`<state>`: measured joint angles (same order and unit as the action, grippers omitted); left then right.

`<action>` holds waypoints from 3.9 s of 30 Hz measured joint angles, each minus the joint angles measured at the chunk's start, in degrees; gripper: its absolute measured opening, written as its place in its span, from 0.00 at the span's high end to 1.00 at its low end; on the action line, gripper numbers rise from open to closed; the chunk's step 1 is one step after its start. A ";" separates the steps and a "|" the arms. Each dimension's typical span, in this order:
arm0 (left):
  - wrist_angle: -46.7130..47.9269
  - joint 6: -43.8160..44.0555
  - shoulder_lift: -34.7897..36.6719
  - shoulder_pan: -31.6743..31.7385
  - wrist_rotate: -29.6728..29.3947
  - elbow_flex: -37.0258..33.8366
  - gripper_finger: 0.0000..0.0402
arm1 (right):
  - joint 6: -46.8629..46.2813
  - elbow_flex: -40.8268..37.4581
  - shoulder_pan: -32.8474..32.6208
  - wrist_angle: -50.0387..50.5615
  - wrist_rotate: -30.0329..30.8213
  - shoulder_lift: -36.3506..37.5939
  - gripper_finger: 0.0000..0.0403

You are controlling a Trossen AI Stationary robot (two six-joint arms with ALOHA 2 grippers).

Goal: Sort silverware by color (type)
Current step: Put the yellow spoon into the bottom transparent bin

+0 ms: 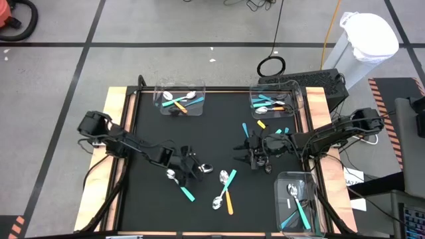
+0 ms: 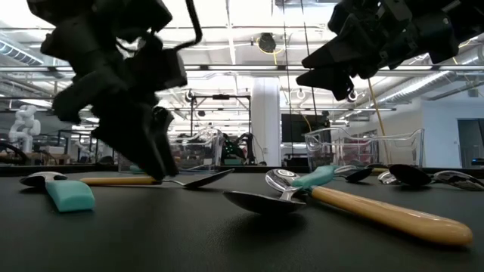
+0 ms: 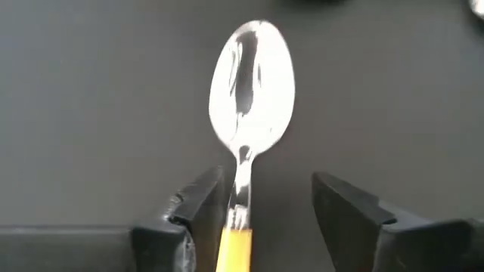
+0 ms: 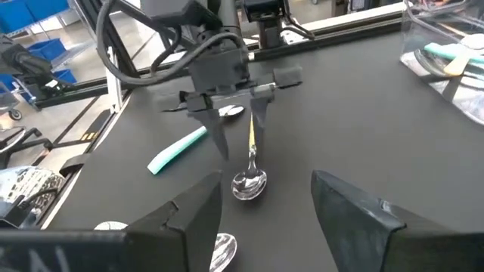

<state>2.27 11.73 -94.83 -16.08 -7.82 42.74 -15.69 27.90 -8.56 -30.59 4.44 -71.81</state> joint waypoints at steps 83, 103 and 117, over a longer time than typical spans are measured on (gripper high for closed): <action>-17.87 20.96 -7.67 1.13 -1.85 0.09 0.50 | -12.56 -0.04 -5.70 2.64 8.36 -0.02 0.50; -18.25 17.80 -9.88 1.05 2.39 0.22 0.99 | -14.12 -0.04 -9.72 2.67 12.22 -0.02 0.50; -17.69 5.02 0.93 1.05 -11.54 -0.04 0.99 | -15.90 -0.04 -10.31 2.04 12.27 -0.02 0.50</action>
<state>-15.42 16.74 -93.90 -15.03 -19.37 42.70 -31.59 27.86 -18.87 -28.55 16.71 -71.83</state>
